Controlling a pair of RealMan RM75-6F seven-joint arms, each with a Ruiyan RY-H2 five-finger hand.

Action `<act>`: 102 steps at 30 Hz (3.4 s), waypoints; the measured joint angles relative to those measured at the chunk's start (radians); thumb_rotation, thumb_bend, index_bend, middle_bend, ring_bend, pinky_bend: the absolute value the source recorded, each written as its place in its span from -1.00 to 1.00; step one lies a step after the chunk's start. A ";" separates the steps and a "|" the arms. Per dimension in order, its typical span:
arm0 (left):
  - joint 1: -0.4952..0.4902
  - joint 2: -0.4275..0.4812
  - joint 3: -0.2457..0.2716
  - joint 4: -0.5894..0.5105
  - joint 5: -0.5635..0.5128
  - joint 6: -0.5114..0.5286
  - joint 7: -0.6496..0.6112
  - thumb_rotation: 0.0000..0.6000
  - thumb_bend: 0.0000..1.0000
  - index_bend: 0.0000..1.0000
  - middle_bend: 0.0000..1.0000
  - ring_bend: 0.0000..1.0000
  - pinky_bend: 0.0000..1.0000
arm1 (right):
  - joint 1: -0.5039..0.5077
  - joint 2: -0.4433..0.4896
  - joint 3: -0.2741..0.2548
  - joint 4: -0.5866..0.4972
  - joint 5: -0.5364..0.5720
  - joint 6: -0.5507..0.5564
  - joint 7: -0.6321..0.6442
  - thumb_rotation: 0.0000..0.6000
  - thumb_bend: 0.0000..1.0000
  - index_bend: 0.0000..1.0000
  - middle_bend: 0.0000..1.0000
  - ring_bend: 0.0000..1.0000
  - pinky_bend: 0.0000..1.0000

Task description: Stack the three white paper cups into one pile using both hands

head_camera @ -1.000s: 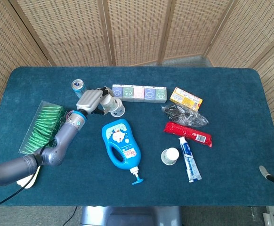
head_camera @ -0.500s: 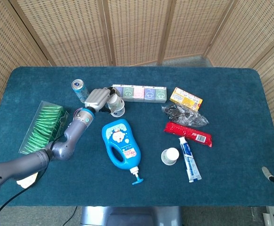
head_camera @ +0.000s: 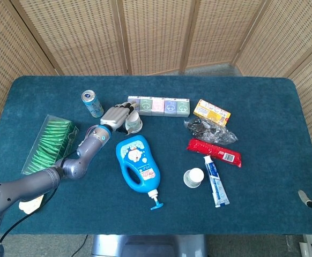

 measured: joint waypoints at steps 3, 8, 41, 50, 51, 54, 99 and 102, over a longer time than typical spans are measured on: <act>0.011 0.017 0.010 -0.041 -0.001 0.021 0.000 1.00 -0.12 -1.00 -1.00 -1.00 -0.77 | 0.001 -0.004 0.000 0.006 0.001 -0.004 0.005 1.00 -0.55 -1.00 -0.96 -1.00 -0.74; 0.053 0.055 0.032 -0.131 0.024 0.084 -0.004 1.00 -0.12 -1.00 -1.00 -1.00 -0.74 | 0.006 -0.010 0.000 0.016 0.001 -0.015 0.009 1.00 -0.54 -1.00 -0.96 -1.00 -0.74; 0.024 -0.018 0.036 -0.020 -0.006 0.093 0.032 1.00 -0.12 -0.87 -1.00 -1.00 -0.62 | 0.000 -0.005 0.002 0.030 0.012 -0.017 0.031 1.00 -0.54 -1.00 -0.96 -1.00 -0.74; -0.027 -0.133 0.025 0.128 -0.015 0.040 0.032 1.00 -0.12 -0.64 -0.80 -0.81 -0.21 | -0.016 0.002 -0.001 0.033 0.012 -0.001 0.048 1.00 -0.54 -1.00 -0.96 -1.00 -0.74; -0.029 -0.139 0.024 0.136 -0.015 0.035 0.031 1.00 -0.12 -0.63 -0.78 -0.78 -0.18 | -0.016 0.002 -0.001 0.034 0.012 -0.001 0.049 1.00 -0.54 -1.00 -0.96 -1.00 -0.74; -0.033 -0.151 0.021 0.149 -0.007 0.033 0.030 1.00 -0.12 -0.58 -0.69 -0.66 -0.08 | -0.018 0.003 -0.002 0.035 0.010 -0.001 0.052 1.00 -0.54 -1.00 -0.96 -1.00 -0.74; -0.003 -0.157 -0.058 0.144 0.084 0.088 -0.033 1.00 -0.12 -0.24 -0.34 -0.23 0.29 | -0.019 0.004 0.002 0.024 0.006 -0.003 0.043 1.00 -0.54 -1.00 -0.96 -1.00 -0.74; -0.007 -0.153 -0.070 0.130 0.087 0.090 -0.039 1.00 -0.12 -0.24 -0.34 -0.23 0.29 | -0.020 0.004 0.002 0.026 0.006 -0.001 0.045 1.00 -0.54 -1.00 -0.96 -1.00 -0.74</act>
